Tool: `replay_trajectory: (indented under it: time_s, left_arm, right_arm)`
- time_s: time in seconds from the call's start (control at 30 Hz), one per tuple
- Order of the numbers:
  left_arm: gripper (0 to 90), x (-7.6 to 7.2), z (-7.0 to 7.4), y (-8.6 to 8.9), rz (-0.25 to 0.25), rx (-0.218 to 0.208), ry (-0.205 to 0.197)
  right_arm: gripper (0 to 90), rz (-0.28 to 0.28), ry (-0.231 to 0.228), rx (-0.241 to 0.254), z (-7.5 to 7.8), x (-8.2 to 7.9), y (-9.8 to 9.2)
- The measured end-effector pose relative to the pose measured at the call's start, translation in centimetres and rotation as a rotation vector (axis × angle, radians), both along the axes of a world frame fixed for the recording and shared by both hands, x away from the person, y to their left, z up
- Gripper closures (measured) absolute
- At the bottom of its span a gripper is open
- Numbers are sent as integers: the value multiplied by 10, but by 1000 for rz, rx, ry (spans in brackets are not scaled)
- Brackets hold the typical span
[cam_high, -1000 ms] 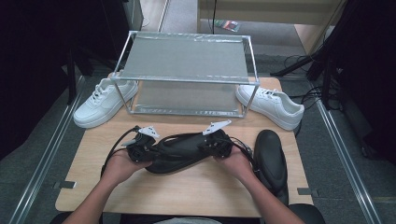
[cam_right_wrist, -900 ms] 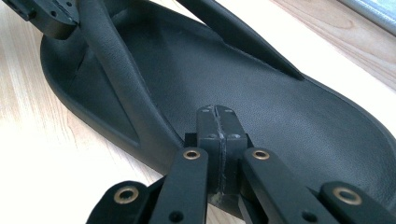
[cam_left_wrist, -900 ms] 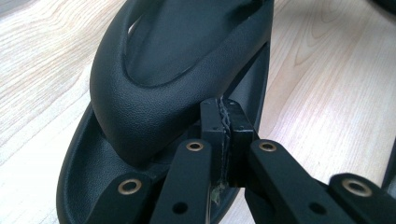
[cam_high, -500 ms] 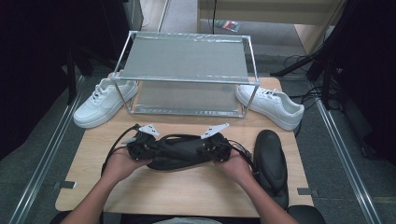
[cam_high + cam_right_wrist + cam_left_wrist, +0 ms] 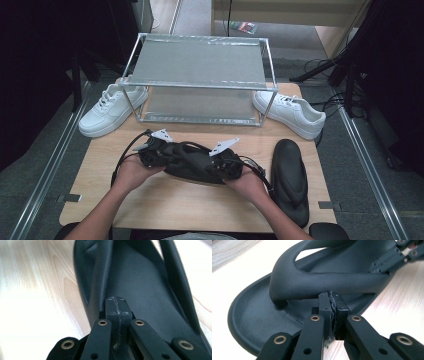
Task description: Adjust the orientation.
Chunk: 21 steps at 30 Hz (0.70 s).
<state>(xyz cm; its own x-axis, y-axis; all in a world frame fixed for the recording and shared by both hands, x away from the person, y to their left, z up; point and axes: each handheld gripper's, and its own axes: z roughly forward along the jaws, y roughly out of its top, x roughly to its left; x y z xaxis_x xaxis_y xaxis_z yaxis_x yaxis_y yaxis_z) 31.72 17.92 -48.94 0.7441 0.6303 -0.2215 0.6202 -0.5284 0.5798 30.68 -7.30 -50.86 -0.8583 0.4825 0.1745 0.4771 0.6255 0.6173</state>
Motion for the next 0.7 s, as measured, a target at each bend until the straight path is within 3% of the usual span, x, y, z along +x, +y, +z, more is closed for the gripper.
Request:
replay_trajectory:
  time_s: [0.43, 0.7]
  left_arm:
    - [877, 12, -3, -9, -4, -47, 7]
    - [884, 18, -3, -17, -7, -52, 10]
  right_arm:
    - [900, 23, 20, 10, 0, -12, 6]
    - [900, 5, 34, 34, -2, -17, 10]
